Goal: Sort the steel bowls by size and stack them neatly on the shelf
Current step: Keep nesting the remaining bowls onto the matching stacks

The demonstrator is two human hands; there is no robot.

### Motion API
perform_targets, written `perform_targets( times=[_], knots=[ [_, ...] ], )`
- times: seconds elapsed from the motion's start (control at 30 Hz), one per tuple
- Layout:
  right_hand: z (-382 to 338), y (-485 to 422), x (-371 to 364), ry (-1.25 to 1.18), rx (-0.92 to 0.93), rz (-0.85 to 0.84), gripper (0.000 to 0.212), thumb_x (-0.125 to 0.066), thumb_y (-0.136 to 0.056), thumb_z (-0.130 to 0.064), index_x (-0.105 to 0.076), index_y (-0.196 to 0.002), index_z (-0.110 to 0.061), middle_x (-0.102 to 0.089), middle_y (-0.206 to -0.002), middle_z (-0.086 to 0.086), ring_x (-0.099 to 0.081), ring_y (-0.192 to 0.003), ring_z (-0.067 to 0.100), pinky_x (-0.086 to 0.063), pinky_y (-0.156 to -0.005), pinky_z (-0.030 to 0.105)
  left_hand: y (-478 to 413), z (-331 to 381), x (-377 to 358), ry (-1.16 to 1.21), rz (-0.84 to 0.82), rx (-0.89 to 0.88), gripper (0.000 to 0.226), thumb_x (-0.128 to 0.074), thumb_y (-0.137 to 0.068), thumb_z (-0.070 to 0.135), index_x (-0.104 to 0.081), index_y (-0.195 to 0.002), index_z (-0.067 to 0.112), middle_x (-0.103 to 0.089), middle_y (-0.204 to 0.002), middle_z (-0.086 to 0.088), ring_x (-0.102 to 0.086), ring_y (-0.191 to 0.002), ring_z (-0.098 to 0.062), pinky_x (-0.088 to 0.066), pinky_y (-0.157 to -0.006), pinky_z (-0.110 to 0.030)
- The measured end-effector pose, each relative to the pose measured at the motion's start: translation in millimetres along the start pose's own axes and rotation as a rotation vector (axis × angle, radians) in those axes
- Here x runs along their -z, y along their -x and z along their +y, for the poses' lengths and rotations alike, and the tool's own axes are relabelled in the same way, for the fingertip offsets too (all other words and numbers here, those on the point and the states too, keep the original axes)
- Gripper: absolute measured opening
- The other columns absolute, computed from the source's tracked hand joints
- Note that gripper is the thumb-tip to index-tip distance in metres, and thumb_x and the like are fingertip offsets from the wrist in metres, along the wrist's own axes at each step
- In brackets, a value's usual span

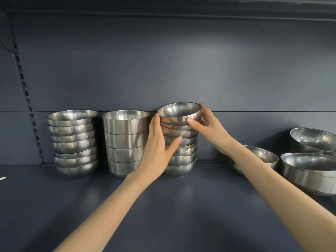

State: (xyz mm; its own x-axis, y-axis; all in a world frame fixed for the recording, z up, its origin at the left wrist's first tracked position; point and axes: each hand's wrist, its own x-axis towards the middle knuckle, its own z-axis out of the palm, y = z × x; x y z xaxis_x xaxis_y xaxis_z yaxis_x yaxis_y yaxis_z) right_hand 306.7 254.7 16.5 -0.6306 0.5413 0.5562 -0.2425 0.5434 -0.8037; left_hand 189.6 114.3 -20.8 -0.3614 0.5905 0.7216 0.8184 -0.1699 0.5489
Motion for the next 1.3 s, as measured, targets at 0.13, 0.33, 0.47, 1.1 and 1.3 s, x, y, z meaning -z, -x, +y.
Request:
perform_targets(
  times=[0.13,0.33,0.47,1.1,1.3],
  knots=[
    [-2.9,-4.0,-0.8,-0.003,-0.043,0.043,0.072,-0.058,-0.091,-0.038,-0.019,-0.151,-0.025,-0.051,-0.123,-0.014,-0.049,-0.121,0.005,-0.041,-0.103,0.026,-0.2,-5.1,-10.7,0.054,-0.038,0.127,0.086,-0.056,-0.094,0.034,0.0,-0.153,0.007,-0.005,-0.162,-0.002,-0.007,-0.146,-0.006,-0.005,-0.104,-0.001],
    [-0.8,-7.5,-0.5,-0.026,-0.062,0.041,0.066,-0.057,-0.093,-0.036,-0.024,-0.149,-0.024,-0.053,-0.126,-0.008,-0.053,-0.113,0.006,-0.046,-0.091,0.021,-10.7,-8.2,-16.3,0.109,-0.019,0.219,0.097,-0.064,-0.083,0.054,-0.014,-0.152,0.006,-0.033,-0.154,-0.004,-0.031,-0.142,-0.016,-0.029,-0.115,-0.039],
    [1.4,-7.9,-1.2,-0.046,-0.063,0.055,0.062,-0.056,-0.094,-0.034,-0.027,-0.148,-0.023,-0.054,-0.113,-0.01,-0.055,-0.105,0.004,-0.048,-0.085,0.019,-13.8,-10.4,-20.2,0.066,0.025,0.251,0.096,-0.068,-0.082,0.051,-0.017,-0.152,0.008,-0.033,-0.15,-0.008,-0.032,-0.139,-0.02,-0.023,-0.109,-0.022],
    [3.8,-7.9,-7.0,0.005,-0.078,0.114,0.062,-0.051,-0.095,-0.04,-0.027,-0.148,-0.019,-0.052,-0.128,-0.002,-0.048,-0.129,0.017,-0.038,-0.111,0.041,-5.2,-6.7,-36.5,0.034,0.184,0.279,0.094,-0.066,-0.083,0.052,-0.016,-0.152,0.012,-0.031,-0.146,-0.009,-0.036,-0.134,-0.024,-0.031,-0.105,-0.03],
    [-0.1,-9.0,-12.5,0.052,-0.053,0.125,0.058,-0.048,-0.097,-0.038,-0.032,-0.147,-0.015,-0.05,-0.123,-0.01,-0.045,-0.127,0.009,-0.036,-0.106,0.023,-2.4,-9.2,-37.7,0.03,0.186,0.313,0.096,-0.064,-0.082,0.056,-0.016,-0.151,0.011,-0.033,-0.145,-0.011,-0.036,-0.133,-0.026,-0.036,-0.1,-0.034]
  ],
)
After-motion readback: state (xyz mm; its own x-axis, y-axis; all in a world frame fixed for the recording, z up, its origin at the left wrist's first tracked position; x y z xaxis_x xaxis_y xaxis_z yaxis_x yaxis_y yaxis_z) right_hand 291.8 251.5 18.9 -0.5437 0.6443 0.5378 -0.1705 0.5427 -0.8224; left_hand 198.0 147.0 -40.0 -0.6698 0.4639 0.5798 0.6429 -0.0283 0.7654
